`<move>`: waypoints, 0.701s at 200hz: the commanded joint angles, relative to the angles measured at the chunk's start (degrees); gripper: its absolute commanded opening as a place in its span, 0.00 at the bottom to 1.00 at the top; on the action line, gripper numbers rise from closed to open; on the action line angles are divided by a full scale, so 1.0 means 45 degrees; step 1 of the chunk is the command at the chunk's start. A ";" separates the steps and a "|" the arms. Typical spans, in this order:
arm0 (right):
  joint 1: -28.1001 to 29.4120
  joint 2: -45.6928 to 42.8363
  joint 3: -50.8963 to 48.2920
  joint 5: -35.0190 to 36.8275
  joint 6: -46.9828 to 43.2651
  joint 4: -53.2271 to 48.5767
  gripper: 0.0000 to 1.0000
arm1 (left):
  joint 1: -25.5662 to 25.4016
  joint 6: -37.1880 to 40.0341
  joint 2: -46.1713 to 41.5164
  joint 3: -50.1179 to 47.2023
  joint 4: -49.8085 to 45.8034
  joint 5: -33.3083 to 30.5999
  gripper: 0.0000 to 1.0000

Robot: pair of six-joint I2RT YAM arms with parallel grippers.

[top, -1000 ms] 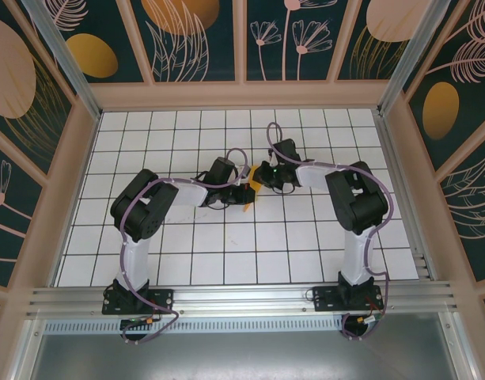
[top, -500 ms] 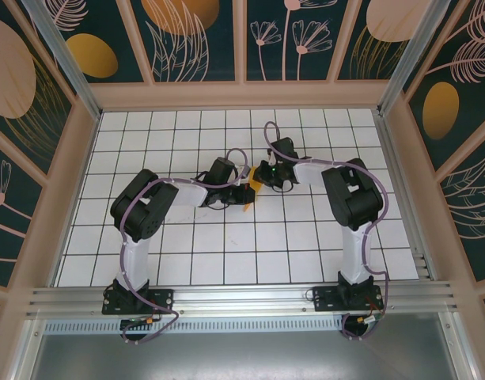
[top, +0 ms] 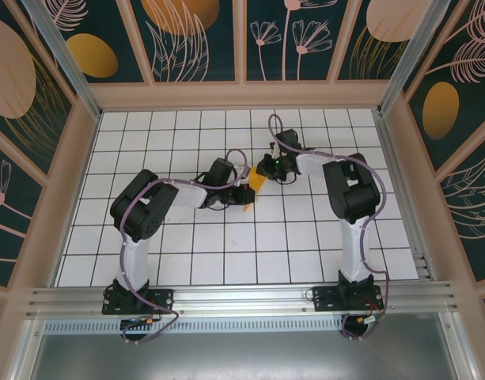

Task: Fold a paper plane with a square sheet of paper (fold left side to right side)
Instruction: Fold the wing for the fifth time at the center of the table.

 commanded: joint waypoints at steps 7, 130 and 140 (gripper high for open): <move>-0.1146 0.0785 0.0704 0.1420 -0.0727 -0.0172 0.16 | 0.0034 0.0247 0.0431 -0.0704 -0.2106 -0.0411 0.01; -0.0588 -0.2795 -0.1098 0.0414 -0.0368 0.0372 0.18 | 0.0039 0.0149 0.0174 -0.0646 -0.1857 -0.0281 0.01; -0.0180 -0.2875 -0.1583 0.0118 0.0053 0.0823 0.18 | 0.0037 0.0168 0.0140 -0.0640 -0.1876 -0.0291 0.01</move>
